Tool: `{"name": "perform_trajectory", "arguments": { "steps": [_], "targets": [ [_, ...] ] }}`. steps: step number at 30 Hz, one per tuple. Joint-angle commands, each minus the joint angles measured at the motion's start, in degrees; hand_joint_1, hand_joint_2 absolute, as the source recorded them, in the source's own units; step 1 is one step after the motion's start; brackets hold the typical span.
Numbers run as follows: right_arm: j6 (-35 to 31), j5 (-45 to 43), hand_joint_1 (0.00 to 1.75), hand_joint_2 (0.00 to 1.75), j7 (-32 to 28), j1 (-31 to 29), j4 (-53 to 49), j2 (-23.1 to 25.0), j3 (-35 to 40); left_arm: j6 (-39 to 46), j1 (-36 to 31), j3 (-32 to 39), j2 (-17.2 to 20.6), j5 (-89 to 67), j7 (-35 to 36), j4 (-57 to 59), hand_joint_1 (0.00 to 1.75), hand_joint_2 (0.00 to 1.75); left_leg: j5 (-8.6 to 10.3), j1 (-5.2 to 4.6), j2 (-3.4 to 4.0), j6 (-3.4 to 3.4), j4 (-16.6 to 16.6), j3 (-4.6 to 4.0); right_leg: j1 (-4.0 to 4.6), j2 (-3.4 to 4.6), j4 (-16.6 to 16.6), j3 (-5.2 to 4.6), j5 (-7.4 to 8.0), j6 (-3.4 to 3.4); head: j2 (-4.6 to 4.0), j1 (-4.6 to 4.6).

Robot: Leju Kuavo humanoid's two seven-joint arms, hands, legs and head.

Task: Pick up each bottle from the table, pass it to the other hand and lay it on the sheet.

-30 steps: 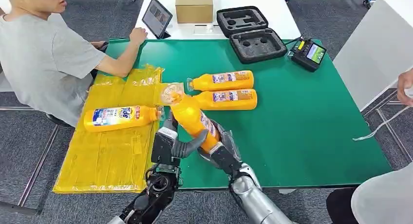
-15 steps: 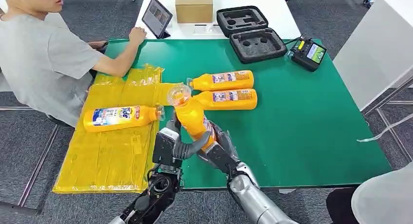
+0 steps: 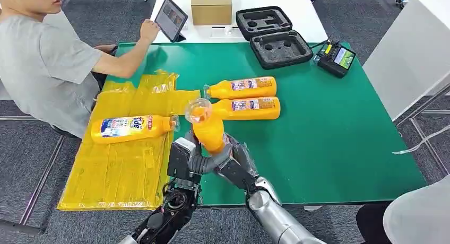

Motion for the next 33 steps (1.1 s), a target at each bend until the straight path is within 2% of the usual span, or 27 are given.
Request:
{"name": "perform_trajectory", "arguments": {
  "steps": [1, 8, 9, 18, 20, 21, 23, 24, 27, 28, 29, 30, 33],
  "targets": [
    [-4.1, 6.1, 1.75, 1.75, 0.2, -2.7, 3.3, 3.0, 7.2, 8.8, -5.5, -2.4, 0.2, -3.6, -1.4, 10.9, 0.00, 1.75, -0.12, 0.05, 0.11, -0.11, 0.0, 0.27, 0.03, 0.25, 0.0, 0.21, -0.07, -0.09, 0.00, 0.02],
    [-6.6, 8.8, 1.75, 1.75, 0.2, -2.0, 2.8, 3.8, 8.6, 9.4, -5.2, 0.9, 0.1, -5.2, -1.4, 11.7, 0.00, 1.75, -0.05, 0.06, 0.01, -0.09, 0.0, 0.20, 0.05, 0.11, 0.0, 0.15, -0.04, -0.08, 0.00, 0.00],
    [-9.8, 11.1, 1.75, 1.75, 0.3, -2.2, 3.4, 3.7, 9.6, 10.2, -5.3, 1.3, 0.1, -5.6, -1.4, 12.1, 0.00, 1.75, -0.03, 0.03, 0.05, -0.06, 0.0, 0.16, 0.02, 0.13, 0.0, 0.11, -0.02, -0.06, 0.00, 0.00],
    [-9.6, 11.5, 1.75, 1.75, 0.2, -2.6, 5.3, 4.8, 9.2, 8.0, -5.3, 2.3, -0.8, -3.8, -1.4, 13.8, 0.00, 1.75, -0.10, 0.07, 0.04, -0.12, 0.0, 0.22, 0.05, 0.17, 0.0, 0.19, -0.08, -0.11, 0.00, 0.00],
    [-9.4, 11.7, 1.75, 1.75, 0.2, -2.6, 5.5, 5.0, 9.2, 7.4, -5.4, 2.1, -0.6, -4.0, -1.4, 13.6, 1.66, 1.75, -0.05, 0.04, 0.00, -0.09, 0.0, 0.13, 0.02, 0.10, 0.0, 0.11, -0.05, -0.08, 0.00, 0.00],
    [-9.0, 11.5, 1.75, 1.75, 0.2, -2.6, 5.6, 5.1, 9.1, 7.5, -5.2, 2.2, -0.6, -4.2, -1.4, 13.3, 1.75, 1.75, -0.11, 0.08, 0.06, -0.13, 0.0, 0.24, 0.06, 0.19, 0.0, 0.20, -0.08, -0.12, 0.00, 0.00],
    [-8.9, 11.7, 1.75, 1.75, 0.4, -2.6, 5.8, 5.1, 9.2, 7.4, -5.3, 2.3, -0.6, -4.3, -1.4, 13.3, 1.75, 1.75, -0.10, 0.07, 0.06, -0.12, 0.0, 0.25, 0.05, 0.19, 0.0, 0.21, -0.08, -0.11, 0.00, 0.02],
    [-9.1, 11.8, 1.59, 1.75, 0.4, -2.6, 5.9, 5.2, 9.2, 7.3, -5.2, 2.4, -0.5, -4.4, -1.4, 13.2, 1.75, 1.75, -0.08, 0.06, 0.03, -0.09, 0.0, 0.16, 0.05, 0.14, 0.0, 0.14, -0.07, -0.09, 0.00, 0.00],
    [-9.2, 11.9, 1.54, 1.75, 0.4, -2.5, 5.9, 5.1, 9.1, 7.2, -5.2, 2.6, -0.5, -4.6, -1.4, 13.0, 1.75, 1.75, -0.07, 0.05, 0.02, -0.08, 0.0, 0.15, 0.04, 0.12, 0.0, 0.13, -0.06, -0.07, 0.00, 0.00],
    [-8.8, 11.5, 1.38, 1.75, 0.3, -2.4, 5.8, 5.2, 8.8, 7.3, -5.1, 2.8, -0.5, -4.7, -1.4, 12.8, 1.75, 1.75, -0.03, 0.04, 0.01, -0.06, 0.0, 0.08, 0.03, 0.08, 0.0, 0.06, -0.03, -0.06, 0.00, 0.00],
    [-9.1, 11.5, 0.54, 1.75, 0.3, -2.2, 5.6, 5.2, 8.6, 7.3, -5.0, 3.0, -0.4, -4.7, -1.4, 12.6, 1.75, 1.75, -0.09, 0.06, 0.01, -0.09, 0.0, 0.19, 0.04, 0.12, 0.0, 0.18, -0.08, -0.09, 0.00, 0.00],
    [-8.8, 11.1, 0.00, 1.75, 0.2, -2.1, 5.6, 5.2, 8.3, 7.0, -4.9, 3.4, -0.2, -4.5, -1.4, 12.3, 1.75, 1.75, -0.06, 0.07, 0.02, -0.07, 0.0, 0.13, 0.06, 0.11, 0.0, 0.12, -0.04, -0.08, 0.00, 0.02],
    [-7.4, 10.1, 0.00, 1.75, 0.2, -2.0, 5.7, 5.2, 8.0, 4.9, -4.7, 4.6, -0.1, -2.3, -1.4, 11.5, 1.75, 1.75, -0.04, 0.06, 0.04, -0.08, 0.0, 0.12, 0.05, 0.12, 0.0, 0.10, -0.03, -0.08, 0.00, -0.02]
  ]
}}
